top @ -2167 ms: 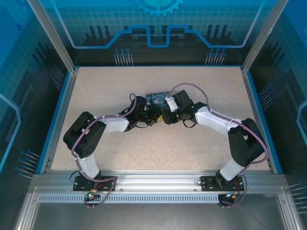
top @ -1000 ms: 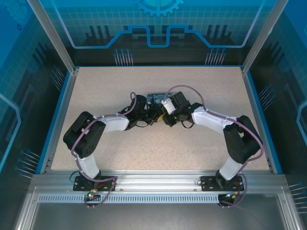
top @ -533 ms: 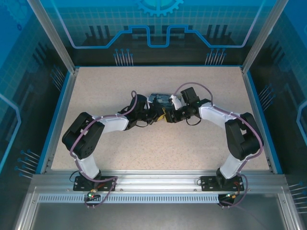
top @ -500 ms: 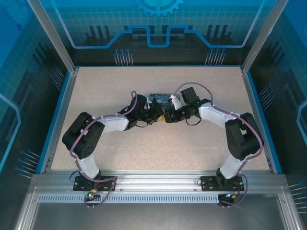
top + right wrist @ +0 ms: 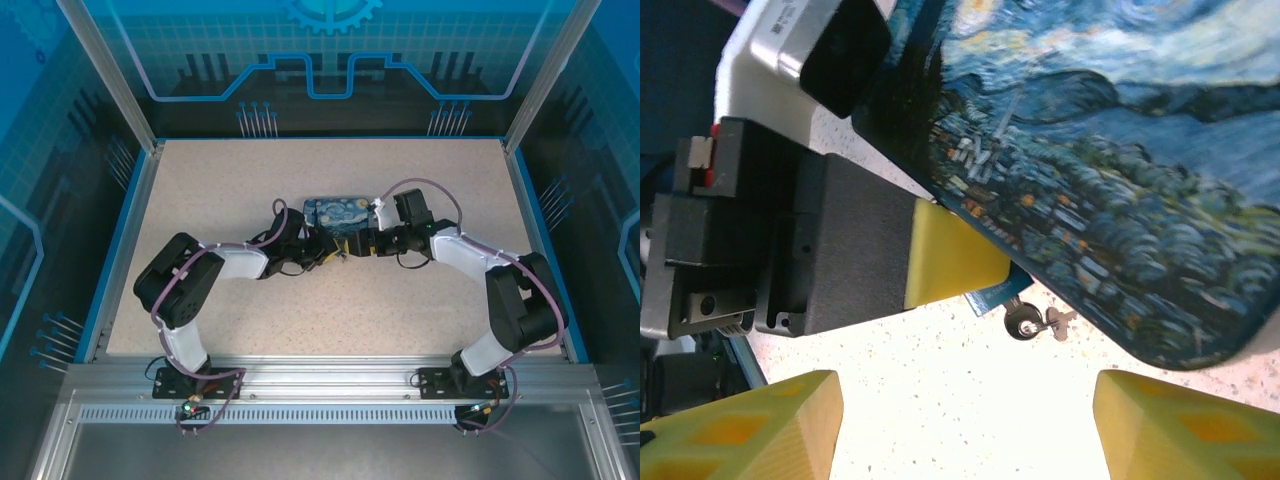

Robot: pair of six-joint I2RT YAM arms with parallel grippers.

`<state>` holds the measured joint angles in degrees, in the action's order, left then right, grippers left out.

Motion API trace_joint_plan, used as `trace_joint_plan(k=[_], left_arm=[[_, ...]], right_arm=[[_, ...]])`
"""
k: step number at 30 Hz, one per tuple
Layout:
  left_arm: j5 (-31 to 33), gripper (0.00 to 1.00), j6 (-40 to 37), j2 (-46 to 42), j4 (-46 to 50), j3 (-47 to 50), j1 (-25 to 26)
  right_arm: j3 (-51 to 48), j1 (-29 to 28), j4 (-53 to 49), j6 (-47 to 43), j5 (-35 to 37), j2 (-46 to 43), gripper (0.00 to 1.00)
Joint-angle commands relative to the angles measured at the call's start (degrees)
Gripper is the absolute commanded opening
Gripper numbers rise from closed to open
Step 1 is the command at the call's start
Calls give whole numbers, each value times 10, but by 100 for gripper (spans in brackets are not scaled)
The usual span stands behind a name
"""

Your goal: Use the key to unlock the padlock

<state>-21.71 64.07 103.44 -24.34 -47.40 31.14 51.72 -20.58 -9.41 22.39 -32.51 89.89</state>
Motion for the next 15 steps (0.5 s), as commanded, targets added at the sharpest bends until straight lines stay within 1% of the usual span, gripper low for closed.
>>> trace_joint_plan(k=[1,4,7,9,15], left_arm=[[-5,6,-6,17,0,21,4],[-4,16,-12,25,-6,28,9],[-3,23,-12,33,-20,35,11],[-3,30,-13,33,-23,38,11],[4,49,-24,6,-8,50,11]], right_arm=[[-29,-2,49,60,-3,-6,68],[-42,-11,74,86,-1,0,68],[-51,-22,92,104,9,6,68],[-53,-29,103,114,16,12,68],[-54,-35,134,147,35,33,69]])
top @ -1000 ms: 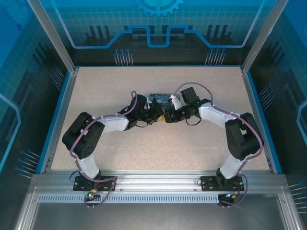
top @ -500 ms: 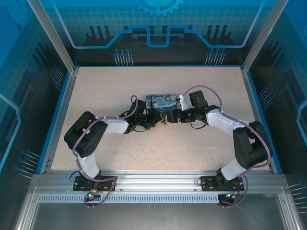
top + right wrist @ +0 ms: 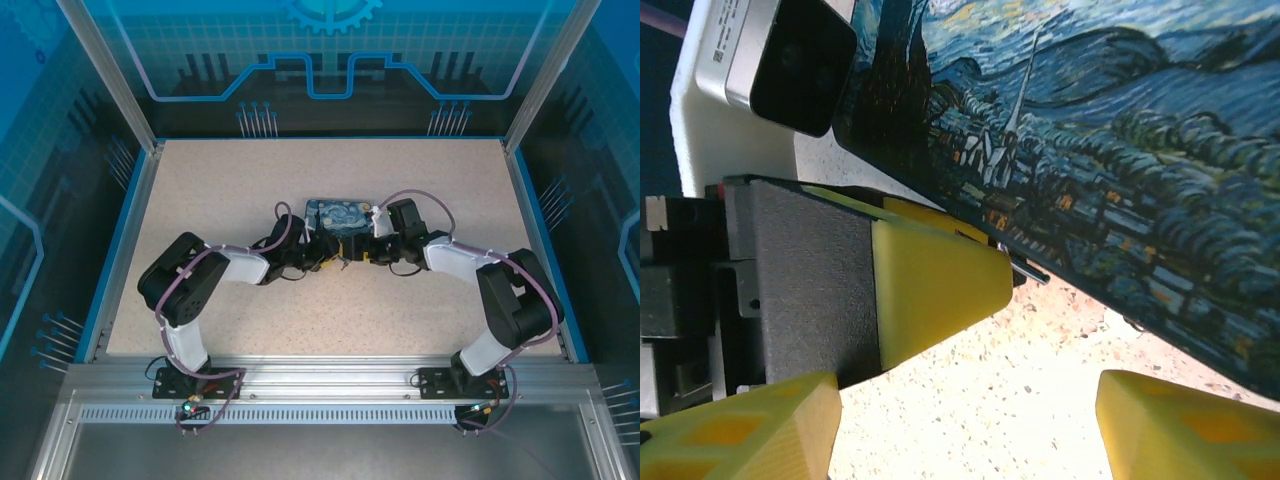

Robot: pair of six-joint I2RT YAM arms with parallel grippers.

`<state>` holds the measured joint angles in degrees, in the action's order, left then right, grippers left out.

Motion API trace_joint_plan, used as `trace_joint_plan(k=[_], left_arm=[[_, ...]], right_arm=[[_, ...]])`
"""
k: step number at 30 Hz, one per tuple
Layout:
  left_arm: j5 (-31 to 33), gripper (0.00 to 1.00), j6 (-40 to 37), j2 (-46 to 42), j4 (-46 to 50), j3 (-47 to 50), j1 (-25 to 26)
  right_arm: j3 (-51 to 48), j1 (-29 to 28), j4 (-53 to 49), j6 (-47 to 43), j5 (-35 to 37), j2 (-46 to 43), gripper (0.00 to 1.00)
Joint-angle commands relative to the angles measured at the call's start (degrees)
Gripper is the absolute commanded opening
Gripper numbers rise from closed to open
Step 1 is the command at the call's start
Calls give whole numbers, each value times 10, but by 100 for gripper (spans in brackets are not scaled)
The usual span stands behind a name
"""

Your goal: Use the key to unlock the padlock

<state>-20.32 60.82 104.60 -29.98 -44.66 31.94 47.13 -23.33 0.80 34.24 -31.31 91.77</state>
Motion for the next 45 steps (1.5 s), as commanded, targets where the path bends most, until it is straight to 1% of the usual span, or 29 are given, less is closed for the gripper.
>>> trace_joint_plan(k=[1,6,11,14,16,20,23,28,31,33,34,36,39,45], left_arm=[[-8,52,4,-14,54,25,3],[4,60,-17,-64,100,38,2],[22,65,-33,-110,137,44,-4],[35,66,-41,-132,155,39,-7],[45,67,-47,-143,169,32,-8],[61,76,-58,-150,188,12,-12],[64,77,-59,-146,185,-2,-18],[65,80,-63,-138,182,-23,-35],[64,84,-70,-133,184,-40,-50],[67,90,-79,-130,196,-56,-59],[69,98,-85,-128,206,-66,-64],[74,99,-97,-126,223,-82,-70],[80,99,-110,-122,242,-105,-81],[72,99,-113,-102,244,-126,-98]], right_arm=[[-8,-7,35,32,27,17,69],[4,-7,46,42,36,35,69],[29,-7,42,37,44,59,69],[68,-4,37,31,46,73,69],[92,-1,30,26,48,84,69],[139,8,13,15,46,112,69],[154,12,3,1,38,120,68],[108,13,4,-16,53,75,68],[72,15,8,-22,67,56,66],[58,16,12,-25,71,56,64],[52,16,14,-28,72,59,62],[46,15,19,-33,73,68,59],[41,12,24,-42,87,81,58],[53,3,28,-60,106,107,52]])
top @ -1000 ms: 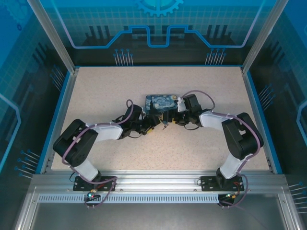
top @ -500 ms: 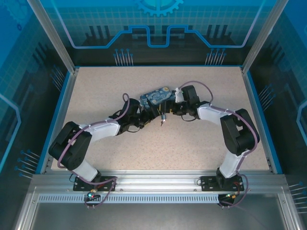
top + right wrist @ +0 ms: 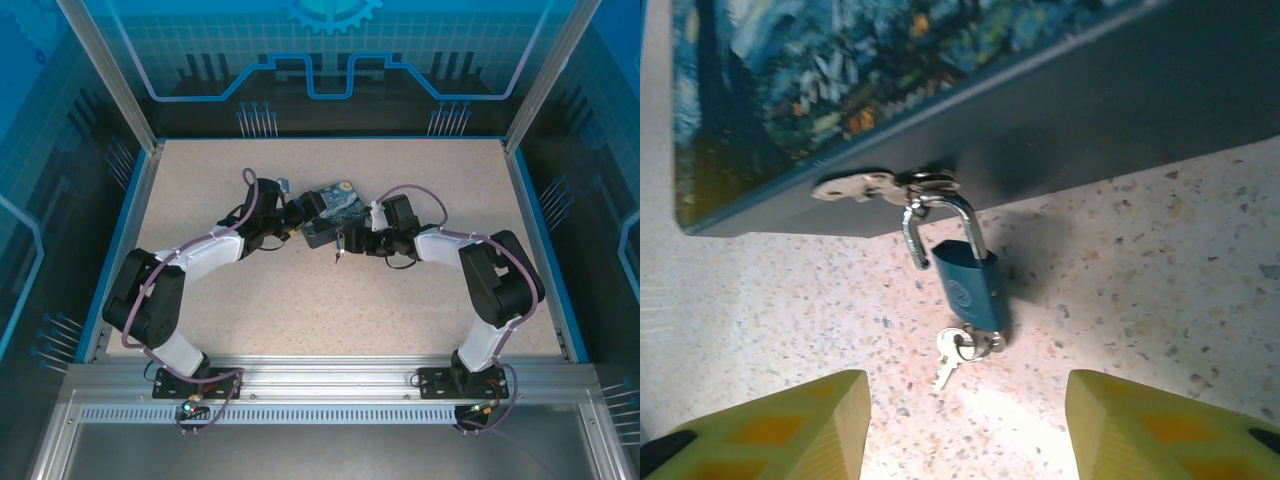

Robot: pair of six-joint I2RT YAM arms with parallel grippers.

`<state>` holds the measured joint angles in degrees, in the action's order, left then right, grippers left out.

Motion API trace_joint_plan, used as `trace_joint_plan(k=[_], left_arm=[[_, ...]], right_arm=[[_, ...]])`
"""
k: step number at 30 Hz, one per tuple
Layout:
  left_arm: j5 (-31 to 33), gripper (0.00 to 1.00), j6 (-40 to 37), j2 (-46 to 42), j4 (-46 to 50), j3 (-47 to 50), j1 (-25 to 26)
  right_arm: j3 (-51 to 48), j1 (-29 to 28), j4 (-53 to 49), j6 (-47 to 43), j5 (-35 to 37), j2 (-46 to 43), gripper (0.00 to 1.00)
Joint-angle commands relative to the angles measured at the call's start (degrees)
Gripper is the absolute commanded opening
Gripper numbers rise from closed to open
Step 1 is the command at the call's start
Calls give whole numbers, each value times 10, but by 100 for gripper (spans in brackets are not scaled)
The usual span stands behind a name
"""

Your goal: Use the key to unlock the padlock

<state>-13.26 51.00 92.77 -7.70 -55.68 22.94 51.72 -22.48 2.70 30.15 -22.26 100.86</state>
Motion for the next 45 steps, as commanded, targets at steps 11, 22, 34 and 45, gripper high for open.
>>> trace_joint_plan(k=[11,22,34,45], left_arm=[[-4,99,-4,45,8,-23,-13],[-10,99,3,56,-2,-25,-13],[-12,99,8,64,-10,-25,-13],[-6,99,6,68,-4,-36,-21]], right_arm=[[34,-27,20,-29,27,61,47],[35,-40,43,-29,39,86,45],[23,-47,85,-31,31,101,42],[9,-47,80,-40,42,99,33]])
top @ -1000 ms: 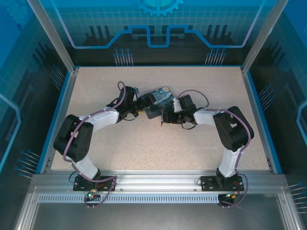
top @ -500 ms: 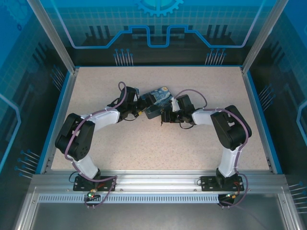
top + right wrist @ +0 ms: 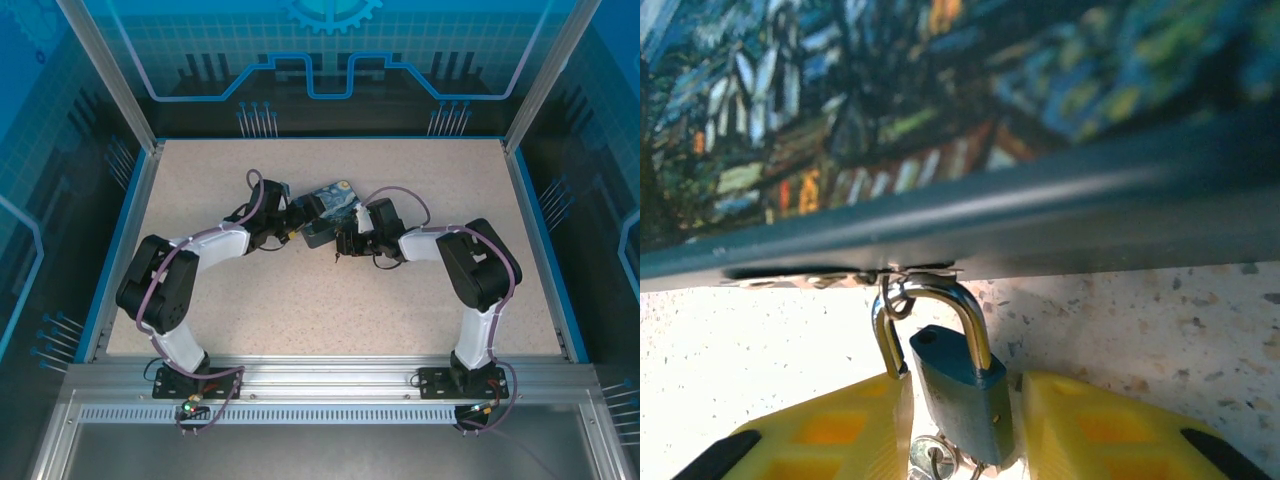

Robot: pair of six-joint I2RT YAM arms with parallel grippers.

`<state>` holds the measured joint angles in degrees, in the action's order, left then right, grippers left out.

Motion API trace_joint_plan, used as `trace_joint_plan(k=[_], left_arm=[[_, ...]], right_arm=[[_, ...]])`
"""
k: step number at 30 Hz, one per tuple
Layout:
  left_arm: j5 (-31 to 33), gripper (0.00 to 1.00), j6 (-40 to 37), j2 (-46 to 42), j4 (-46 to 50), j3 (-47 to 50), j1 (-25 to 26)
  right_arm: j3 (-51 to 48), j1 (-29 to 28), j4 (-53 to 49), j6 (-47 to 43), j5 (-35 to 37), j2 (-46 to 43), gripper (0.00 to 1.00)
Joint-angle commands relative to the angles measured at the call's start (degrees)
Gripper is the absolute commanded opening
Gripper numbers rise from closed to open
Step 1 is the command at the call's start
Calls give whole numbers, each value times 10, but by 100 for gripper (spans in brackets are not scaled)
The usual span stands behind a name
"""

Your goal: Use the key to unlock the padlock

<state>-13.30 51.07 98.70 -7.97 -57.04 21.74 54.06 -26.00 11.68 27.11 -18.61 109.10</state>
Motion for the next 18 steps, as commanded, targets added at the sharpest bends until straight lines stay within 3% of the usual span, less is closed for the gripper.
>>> trace_joint_plan(k=[1,9,18], left_arm=[[-3,99,4,10,2,-24,-10],[62,99,-41,15,91,-60,-12],[166,99,-111,28,181,-87,-10]], right_arm=[[-16,-12,-10,-10,6,17,32],[-14,-10,-20,-12,12,17,17],[-12,-7,-32,-8,14,12,8]])
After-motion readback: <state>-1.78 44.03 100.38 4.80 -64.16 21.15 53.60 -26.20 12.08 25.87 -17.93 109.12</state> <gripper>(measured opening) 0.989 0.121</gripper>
